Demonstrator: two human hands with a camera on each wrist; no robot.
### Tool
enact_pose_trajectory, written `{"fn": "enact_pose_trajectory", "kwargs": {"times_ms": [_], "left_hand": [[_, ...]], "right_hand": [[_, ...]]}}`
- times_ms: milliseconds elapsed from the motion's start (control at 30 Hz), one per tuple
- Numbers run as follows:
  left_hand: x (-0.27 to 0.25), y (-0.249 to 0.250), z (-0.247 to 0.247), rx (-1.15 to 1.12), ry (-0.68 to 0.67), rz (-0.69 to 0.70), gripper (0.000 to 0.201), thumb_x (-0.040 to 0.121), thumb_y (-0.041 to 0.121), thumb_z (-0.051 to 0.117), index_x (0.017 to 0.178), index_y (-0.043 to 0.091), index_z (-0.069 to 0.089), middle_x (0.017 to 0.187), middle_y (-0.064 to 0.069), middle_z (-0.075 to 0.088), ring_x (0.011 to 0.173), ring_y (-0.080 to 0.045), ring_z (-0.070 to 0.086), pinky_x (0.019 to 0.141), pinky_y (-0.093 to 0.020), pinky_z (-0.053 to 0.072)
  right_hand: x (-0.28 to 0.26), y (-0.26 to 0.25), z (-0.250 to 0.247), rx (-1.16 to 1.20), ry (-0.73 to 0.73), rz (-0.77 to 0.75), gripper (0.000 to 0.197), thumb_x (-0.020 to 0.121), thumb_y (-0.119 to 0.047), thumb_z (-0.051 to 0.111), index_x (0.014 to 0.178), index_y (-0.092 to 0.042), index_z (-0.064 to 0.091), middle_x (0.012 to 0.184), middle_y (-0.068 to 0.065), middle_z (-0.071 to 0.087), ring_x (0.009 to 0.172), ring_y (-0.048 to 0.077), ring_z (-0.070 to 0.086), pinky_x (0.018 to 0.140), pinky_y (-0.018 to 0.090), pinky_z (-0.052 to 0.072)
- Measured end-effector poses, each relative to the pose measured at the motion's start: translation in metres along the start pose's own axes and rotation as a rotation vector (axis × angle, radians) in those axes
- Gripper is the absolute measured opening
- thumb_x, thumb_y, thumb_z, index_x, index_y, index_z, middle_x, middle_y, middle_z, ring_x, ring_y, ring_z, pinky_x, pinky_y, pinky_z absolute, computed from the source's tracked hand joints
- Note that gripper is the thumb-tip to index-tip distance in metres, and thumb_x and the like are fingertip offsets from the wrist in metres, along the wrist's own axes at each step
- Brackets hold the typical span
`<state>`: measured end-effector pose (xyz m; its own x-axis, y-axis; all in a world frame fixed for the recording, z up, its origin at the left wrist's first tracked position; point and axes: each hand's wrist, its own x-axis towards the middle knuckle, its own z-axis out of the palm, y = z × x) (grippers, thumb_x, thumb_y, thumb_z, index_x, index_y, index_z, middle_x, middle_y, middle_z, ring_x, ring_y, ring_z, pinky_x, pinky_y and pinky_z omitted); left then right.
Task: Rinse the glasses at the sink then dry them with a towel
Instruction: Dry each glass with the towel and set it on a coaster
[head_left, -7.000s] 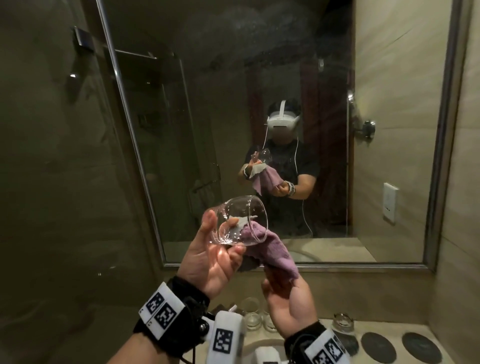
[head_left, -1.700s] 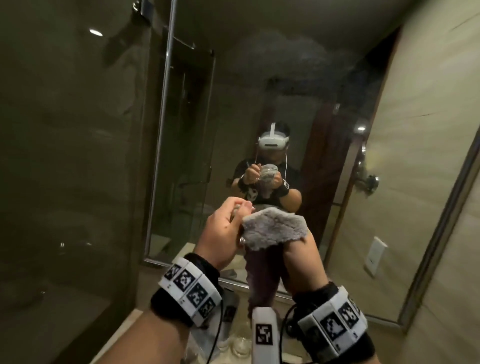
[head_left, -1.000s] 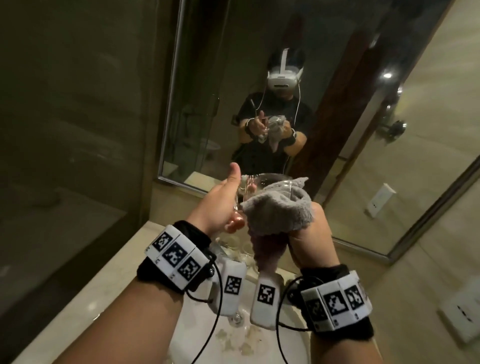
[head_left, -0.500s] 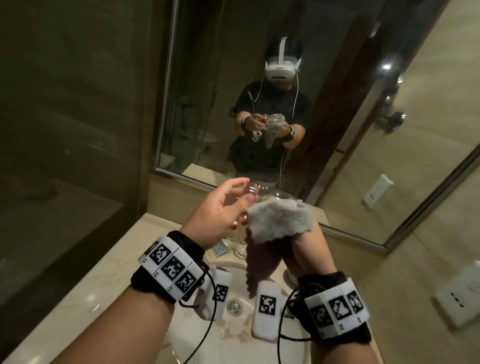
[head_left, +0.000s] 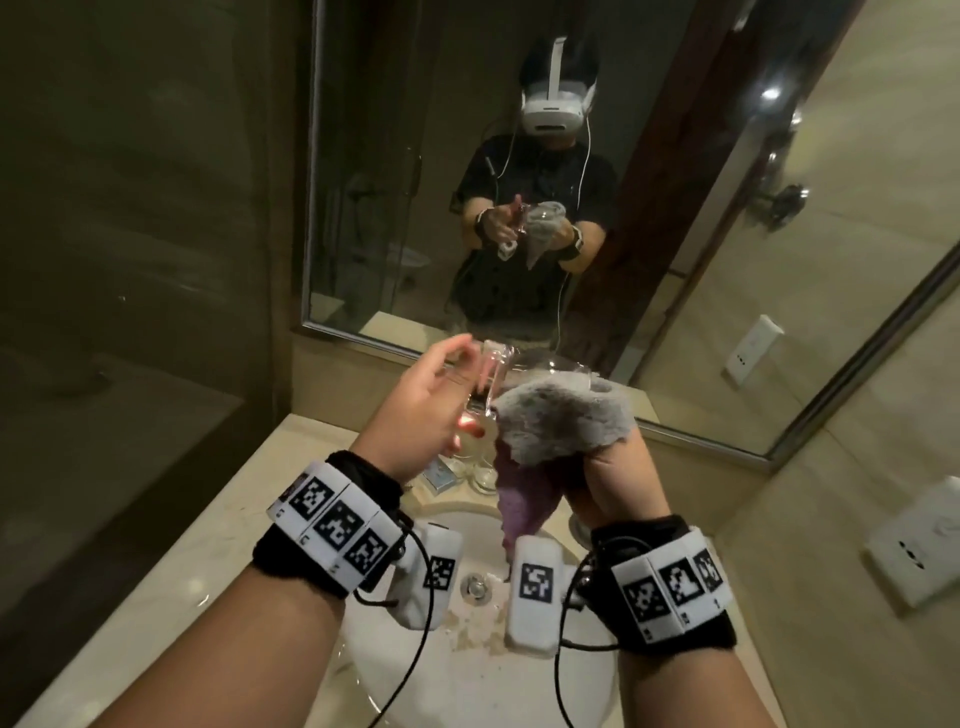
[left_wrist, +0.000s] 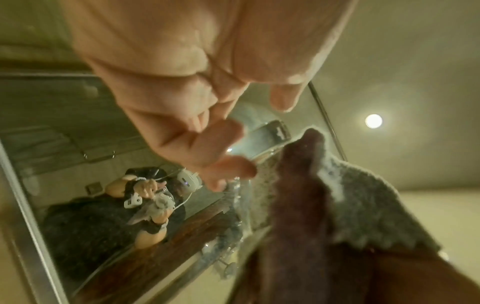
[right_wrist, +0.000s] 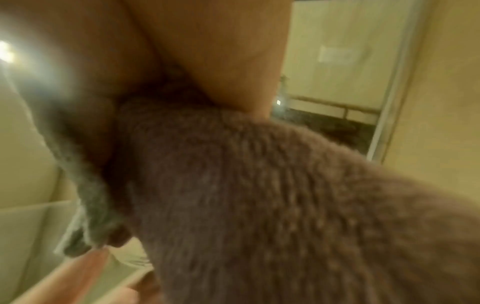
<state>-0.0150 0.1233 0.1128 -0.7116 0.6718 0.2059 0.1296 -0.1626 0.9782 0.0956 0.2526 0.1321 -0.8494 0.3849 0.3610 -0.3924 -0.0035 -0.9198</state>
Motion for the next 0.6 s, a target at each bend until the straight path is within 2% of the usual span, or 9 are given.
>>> {"fn": "enact_pose_trajectory", "kwargs": {"times_ms": [67, 133, 200, 300, 367, 433, 500, 533, 600], "left_hand": [[0.003, 0.003, 0.0, -0.145, -0.011, -0.11, 0.082, 0.072, 0.071, 0.049, 0.133, 0.017, 0.052, 0.086, 0.002, 0.067, 0.056, -0.01, 0.053, 0.047, -0.022, 0.041], [0.003, 0.003, 0.0, -0.148, -0.02, -0.073, 0.066, 0.075, 0.06, 0.055, 0.122, 0.013, 0.059, 0.058, 0.005, 0.058, 0.052, -0.01, 0.051, 0.051, -0.024, 0.041], [0.0, 0.004, 0.001, -0.121, -0.012, 0.004, 0.049, 0.077, 0.048, 0.06, 0.118, 0.021, 0.061, 0.074, 0.004, 0.069, 0.071, -0.022, 0.062, 0.066, -0.036, 0.05], [-0.001, 0.002, 0.003, -0.082, -0.052, 0.067, 0.037, 0.088, 0.039, 0.063, 0.122, 0.025, 0.058, 0.109, -0.001, 0.07, 0.097, -0.031, 0.066, 0.081, -0.046, 0.052], [0.0, 0.007, 0.005, -0.14, -0.05, -0.022, 0.041, 0.089, 0.055, 0.055, 0.115, 0.025, 0.061, 0.108, -0.009, 0.069, 0.09, -0.032, 0.066, 0.075, -0.043, 0.05], [0.001, 0.012, 0.007, -0.13, -0.038, -0.117, 0.059, 0.079, 0.071, 0.043, 0.107, 0.022, 0.061, 0.088, -0.012, 0.064, 0.063, -0.02, 0.059, 0.057, -0.03, 0.046], [0.002, 0.013, 0.006, -0.075, -0.047, -0.093, 0.064, 0.076, 0.067, 0.046, 0.109, 0.014, 0.062, 0.076, -0.005, 0.059, 0.049, -0.008, 0.05, 0.043, -0.02, 0.039], [0.001, 0.011, 0.005, -0.059, -0.05, -0.038, 0.058, 0.078, 0.061, 0.052, 0.111, 0.014, 0.062, 0.078, -0.001, 0.062, 0.049, -0.006, 0.052, 0.043, -0.018, 0.041], [-0.003, 0.006, 0.004, 0.012, -0.061, 0.099, 0.04, 0.083, 0.051, 0.064, 0.116, 0.029, 0.06, 0.105, 0.001, 0.064, 0.073, -0.011, 0.065, 0.058, -0.021, 0.053]], "right_hand": [[0.0, 0.002, -0.001, -0.165, 0.034, -0.046, 0.021, 0.074, -0.016, 0.065, 0.092, -0.012, 0.075, 0.099, 0.014, 0.072, 0.097, 0.033, 0.066, 0.088, 0.047, 0.052], [-0.001, 0.004, -0.002, -0.16, 0.041, -0.031, 0.024, 0.078, -0.014, 0.063, 0.097, -0.003, 0.071, 0.101, 0.018, 0.07, 0.098, 0.035, 0.064, 0.089, 0.047, 0.051], [-0.002, 0.001, -0.003, 0.001, 0.033, 0.017, 0.024, 0.081, -0.007, 0.06, 0.1, 0.007, 0.065, 0.098, 0.02, 0.067, 0.09, 0.032, 0.063, 0.081, 0.041, 0.052], [-0.005, 0.0, -0.008, 0.164, 0.02, 0.059, 0.023, 0.073, -0.013, 0.069, 0.093, -0.002, 0.07, 0.092, 0.015, 0.068, 0.084, 0.025, 0.064, 0.074, 0.034, 0.054], [-0.005, 0.001, -0.012, -0.026, 0.066, 0.016, 0.021, 0.074, -0.014, 0.068, 0.093, -0.007, 0.071, 0.095, 0.013, 0.069, 0.089, 0.029, 0.065, 0.079, 0.04, 0.053], [-0.006, 0.001, -0.013, -0.262, 0.057, -0.042, 0.017, 0.077, -0.014, 0.065, 0.092, -0.016, 0.072, 0.097, 0.007, 0.072, 0.096, 0.027, 0.067, 0.087, 0.039, 0.053], [-0.008, 0.003, -0.012, -0.266, 0.046, -0.052, 0.018, 0.078, -0.011, 0.064, 0.094, -0.013, 0.072, 0.098, 0.008, 0.073, 0.097, 0.026, 0.067, 0.089, 0.038, 0.053], [-0.009, 0.002, -0.011, -0.209, 0.055, -0.039, 0.02, 0.079, -0.011, 0.064, 0.097, -0.007, 0.069, 0.098, 0.011, 0.072, 0.096, 0.029, 0.067, 0.087, 0.04, 0.053], [-0.01, 0.001, -0.01, -0.024, 0.05, 0.011, 0.021, 0.083, -0.007, 0.059, 0.101, 0.004, 0.063, 0.096, 0.017, 0.067, 0.09, 0.031, 0.064, 0.079, 0.039, 0.053]]}}
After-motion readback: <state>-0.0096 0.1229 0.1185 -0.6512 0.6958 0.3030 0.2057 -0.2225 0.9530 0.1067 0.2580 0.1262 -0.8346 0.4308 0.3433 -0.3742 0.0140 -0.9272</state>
